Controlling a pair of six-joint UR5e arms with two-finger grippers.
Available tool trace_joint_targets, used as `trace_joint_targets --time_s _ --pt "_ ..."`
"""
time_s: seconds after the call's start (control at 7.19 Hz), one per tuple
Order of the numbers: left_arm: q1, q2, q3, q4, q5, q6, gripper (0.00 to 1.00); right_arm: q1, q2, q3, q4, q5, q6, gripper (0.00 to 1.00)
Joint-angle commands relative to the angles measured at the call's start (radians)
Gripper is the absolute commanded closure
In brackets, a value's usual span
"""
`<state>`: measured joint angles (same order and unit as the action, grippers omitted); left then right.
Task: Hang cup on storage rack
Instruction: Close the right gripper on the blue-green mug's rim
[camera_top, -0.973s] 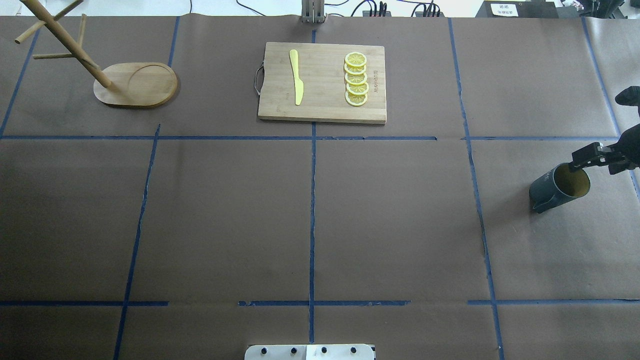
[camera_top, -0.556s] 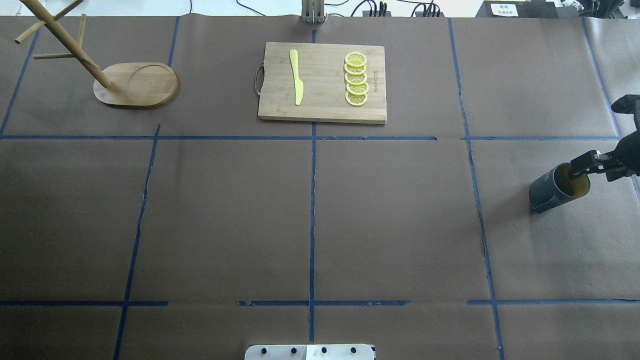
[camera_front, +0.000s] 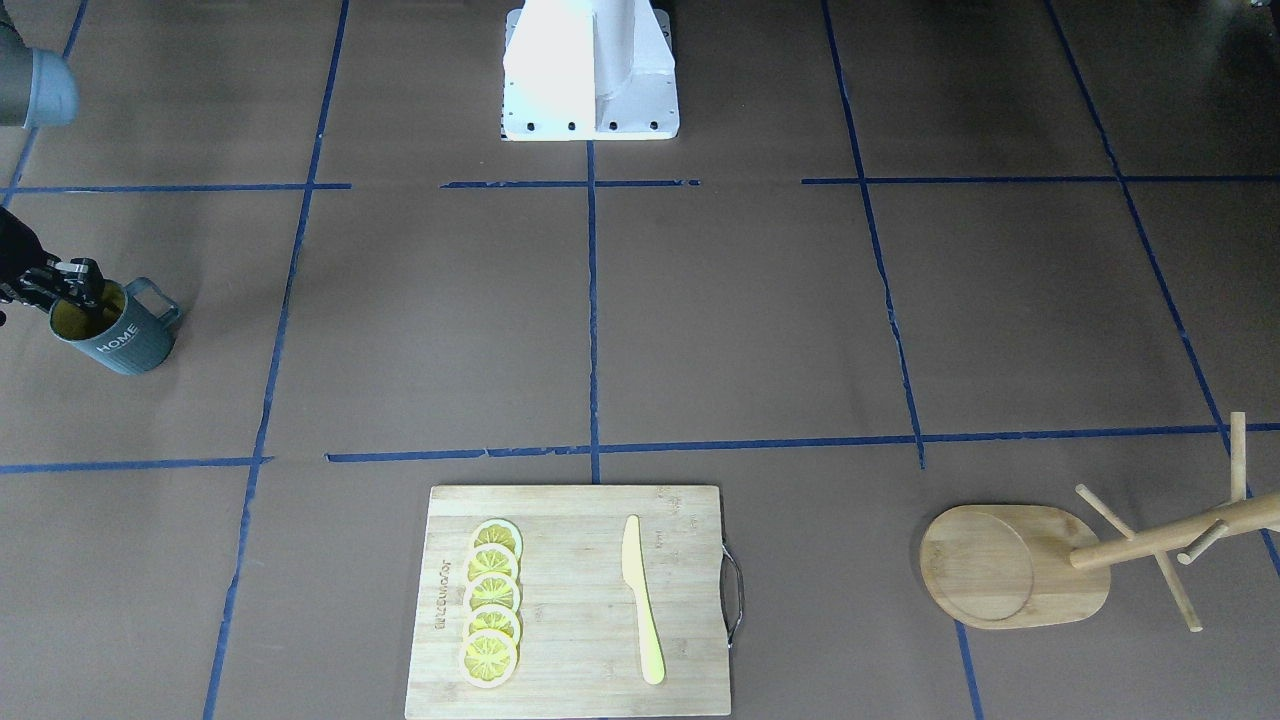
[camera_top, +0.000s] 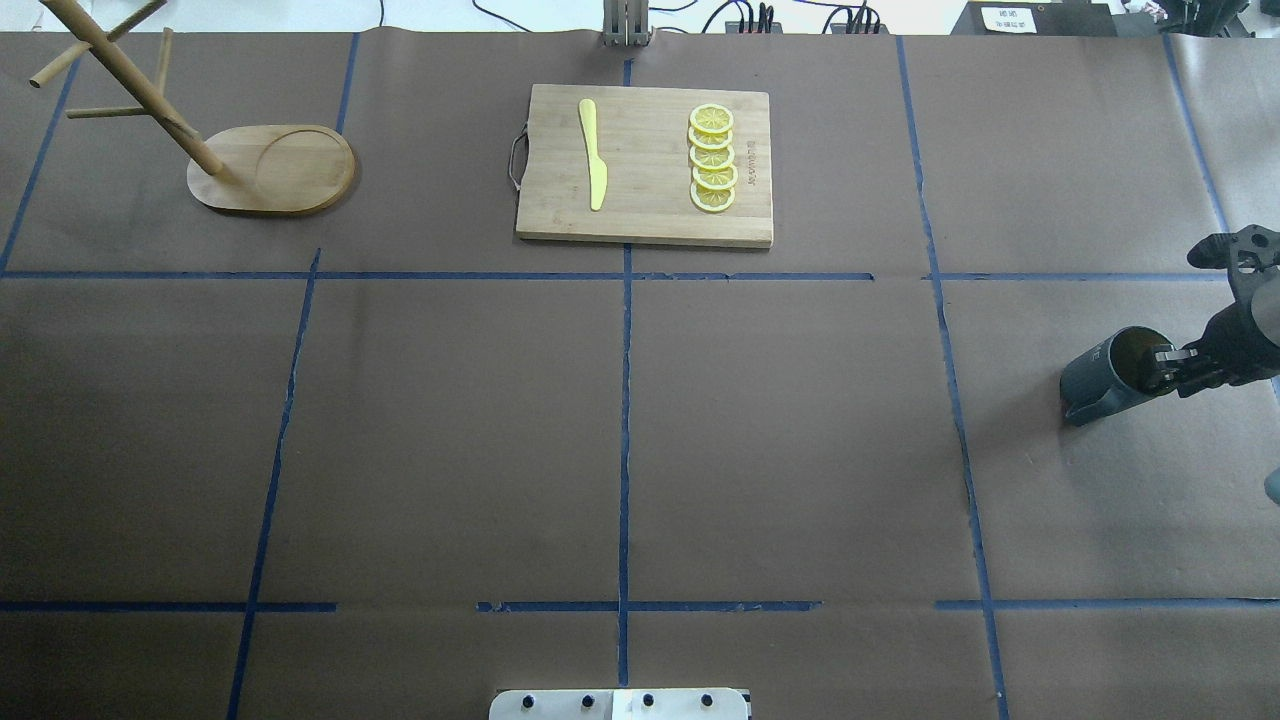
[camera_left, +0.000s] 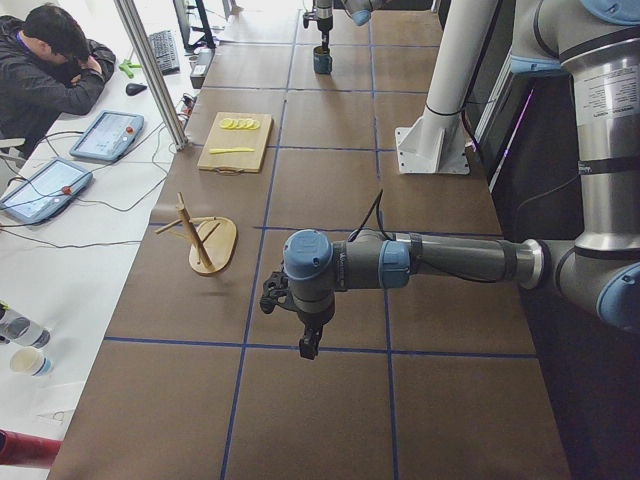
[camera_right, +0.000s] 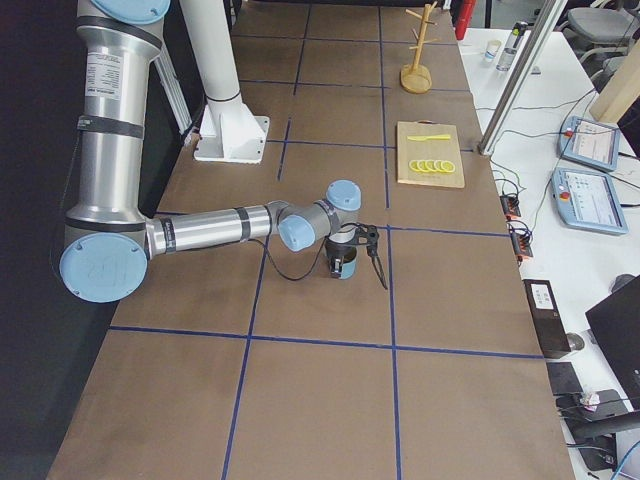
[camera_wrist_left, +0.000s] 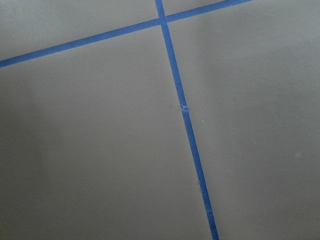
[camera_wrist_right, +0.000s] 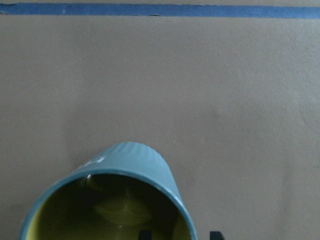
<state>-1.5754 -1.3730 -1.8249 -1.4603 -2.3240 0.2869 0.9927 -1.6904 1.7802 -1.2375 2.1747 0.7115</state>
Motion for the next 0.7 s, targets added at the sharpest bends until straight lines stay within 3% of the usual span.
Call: trace_joint_targets --time_s 0.0,0.14,0.42,0.56 --pt "0.0 -0.001 -0.001 -0.002 0.0 0.0 0.0 -0.012 0.005 -0.004 0.0 0.0 0.0 0.69" --pt "0.0 0.0 -0.001 -0.002 0.0 0.0 0.0 -0.009 0.009 -0.002 0.0 0.002 0.0 0.89" --pt "0.0 -0.001 -0.001 -0.002 0.0 0.002 0.0 -0.009 0.041 0.01 -0.002 0.011 0.003 1.0" --pt "0.002 0.0 0.001 -0.002 0.0 0.002 0.0 -0.008 0.069 0.022 -0.013 0.016 0.009 1.0"
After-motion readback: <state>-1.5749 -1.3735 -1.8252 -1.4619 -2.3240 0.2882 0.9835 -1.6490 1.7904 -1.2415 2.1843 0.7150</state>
